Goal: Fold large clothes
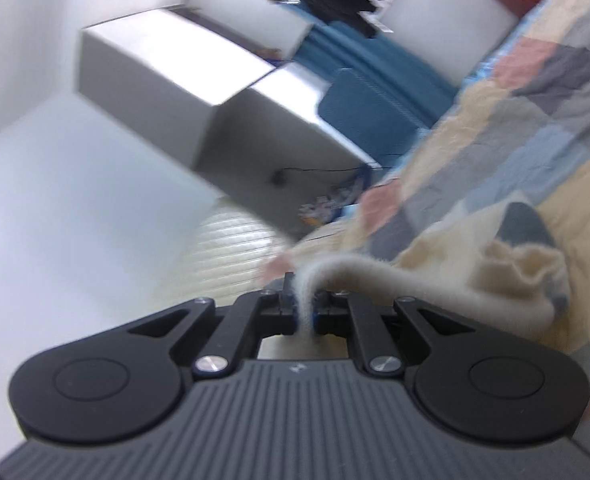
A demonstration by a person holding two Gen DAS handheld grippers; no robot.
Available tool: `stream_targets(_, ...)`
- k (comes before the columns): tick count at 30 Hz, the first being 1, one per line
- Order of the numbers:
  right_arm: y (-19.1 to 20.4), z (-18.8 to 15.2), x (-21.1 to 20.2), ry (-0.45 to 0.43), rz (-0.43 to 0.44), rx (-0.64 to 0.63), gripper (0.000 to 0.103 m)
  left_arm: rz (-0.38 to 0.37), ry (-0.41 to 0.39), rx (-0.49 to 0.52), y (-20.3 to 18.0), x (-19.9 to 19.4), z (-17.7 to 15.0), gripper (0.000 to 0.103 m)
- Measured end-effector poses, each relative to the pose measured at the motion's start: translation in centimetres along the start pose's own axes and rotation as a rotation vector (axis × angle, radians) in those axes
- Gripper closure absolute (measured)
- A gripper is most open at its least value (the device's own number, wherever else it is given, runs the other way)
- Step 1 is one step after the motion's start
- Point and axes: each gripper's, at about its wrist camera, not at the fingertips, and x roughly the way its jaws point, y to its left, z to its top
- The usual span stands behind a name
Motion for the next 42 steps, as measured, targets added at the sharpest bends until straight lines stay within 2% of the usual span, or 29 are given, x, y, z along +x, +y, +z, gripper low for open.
stream_targets(4,-1.5,2.1,7.0,-0.032,-0.122,0.047,0.093,0.081,0.011,-0.011,2.3,9.3,2.7,0.094)
stream_targets(6,-2.7,2.7,10.2,-0.041,-0.164,0.075,0.093,0.081,-0.001,-0.015,4.2,13.7,3.8,0.094)
stream_targets(8,-4.3,3.3,12.9,-0.049,-0.201,0.100,0.093,0.109,0.011,0.012,6.1,18.0,4.2,0.094)
stream_targets(10,-6.2,3.6,15.2,-0.030,-0.232,0.133,0.093,0.139,0.041,-0.001,8.5,21.8,4.1,0.094)
stream_targets(18,-12.8,3.2,22.3,0.074,-0.366,0.128,0.093,0.200,0.160,-0.044,17.7,32.4,1.2,0.094)
stream_targets(23,-15.7,2.8,25.3,0.062,-0.405,0.141,0.093,0.188,0.201,-0.068,22.2,37.7,0.9,0.091)
stream_targets(28,-17.3,2.4,27.9,0.092,-0.445,0.121,0.093,0.197,0.260,-0.117,24.9,39.9,-0.5,0.090)
stream_targets(31,-17.7,2.3,28.2,0.090,-0.449,0.136,0.093,0.183,0.277,-0.090,25.0,40.5,-0.5,0.090)
stream_targets(33,-17.0,2.1,28.1,0.085,-0.458,0.102,0.091,0.167,0.271,-0.075,24.3,40.0,-0.6,0.090)
stream_targets(34,-16.4,1.9,28.0,0.087,-0.457,0.078,0.090,0.169,0.275,-0.067,24.2,40.0,-0.6,0.086)
stream_targets(35,-16.0,1.8,27.9,0.092,-0.456,0.055,0.088,0.165,0.279,-0.065,24.0,39.9,-0.5,0.078)
stream_targets(36,-15.4,1.7,27.9,0.097,-0.450,0.034,0.082,0.145,0.281,-0.057,23.5,39.4,-0.4,0.072)
stream_targets(37,-15.0,1.7,27.8,0.101,-0.431,0.017,0.075,0.124,0.279,-0.039,22.9,38.8,-0.1,0.060)
stream_targets(38,-14.6,1.6,27.5,0.103,-0.404,0.005,0.057,0.113,0.259,-0.011,22.2,37.8,0.2,0.053)
stream_targets(39,-14.0,1.5,27.1,0.101,-0.378,-0.008,0.041,0.114,0.230,0.015,21.6,36.9,0.6,0.051)
stream_targets(40,-13.4,1.4,26.7,0.098,-0.363,-0.023,0.037,0.117,0.201,0.038,21.0,36.0,1.0,0.049)
stream_targets(42,-12.0,1.1,25.9,0.104,-0.350,-0.077,0.036,0.125,0.168,0.059,20.5,34.3,1.9,0.049)
